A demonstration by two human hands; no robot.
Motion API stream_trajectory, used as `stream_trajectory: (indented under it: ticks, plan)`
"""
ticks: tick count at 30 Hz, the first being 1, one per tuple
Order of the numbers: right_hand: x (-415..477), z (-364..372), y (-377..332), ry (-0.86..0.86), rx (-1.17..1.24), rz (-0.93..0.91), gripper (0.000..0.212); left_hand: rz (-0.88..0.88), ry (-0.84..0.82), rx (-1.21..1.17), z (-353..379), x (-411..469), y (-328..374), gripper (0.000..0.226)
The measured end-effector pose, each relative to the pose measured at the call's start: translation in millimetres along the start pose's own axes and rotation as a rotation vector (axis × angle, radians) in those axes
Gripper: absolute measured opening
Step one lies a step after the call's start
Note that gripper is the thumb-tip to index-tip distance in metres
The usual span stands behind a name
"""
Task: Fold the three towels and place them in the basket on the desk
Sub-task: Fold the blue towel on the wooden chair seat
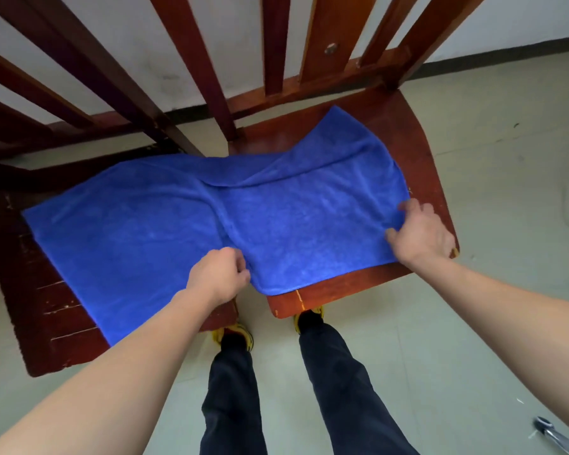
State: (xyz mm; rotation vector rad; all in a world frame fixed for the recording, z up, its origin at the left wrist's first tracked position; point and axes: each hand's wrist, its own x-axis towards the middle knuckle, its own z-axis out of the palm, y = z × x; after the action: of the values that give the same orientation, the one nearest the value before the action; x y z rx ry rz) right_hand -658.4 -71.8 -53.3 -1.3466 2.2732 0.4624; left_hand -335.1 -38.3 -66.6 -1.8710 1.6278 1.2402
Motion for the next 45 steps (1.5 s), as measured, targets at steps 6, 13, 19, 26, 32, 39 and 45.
stream_trajectory:
  ticks: [6, 13, 19, 26, 32, 39, 45]
  plan:
    - [-52, 9, -117, -0.059, 0.030, -0.446, 0.038, -0.262, 0.210, -0.193, -31, -19, -79, 0.009]
    - [-112, 49, -253, -0.100, -0.070, -0.841, 0.034, -0.691, 0.454, -0.435, -23, -51, -187, 0.039]
    - [-137, 76, -363, -0.118, -0.150, -1.032, 0.038, -0.831, 0.299, -0.758, 8, -63, -242, 0.043]
    - [-161, 112, -448, -0.312, -0.459, -1.099, 0.062, -0.698, 0.252, -0.788, 7, -53, -261, 0.024]
    - [-175, 116, -477, -0.275, -0.563, -1.110, 0.069, -0.706, 0.465, -0.743, -21, -69, -320, 0.020]
    - [-193, 113, -494, -0.196, -0.464, -1.138, 0.065, -0.738, 0.506, -0.609, -25, -87, -363, 0.015]
    - [-205, 112, -417, -0.141, -0.353, -1.077, 0.053, -0.519, 0.511, -0.461, -24, -97, -321, 0.025]
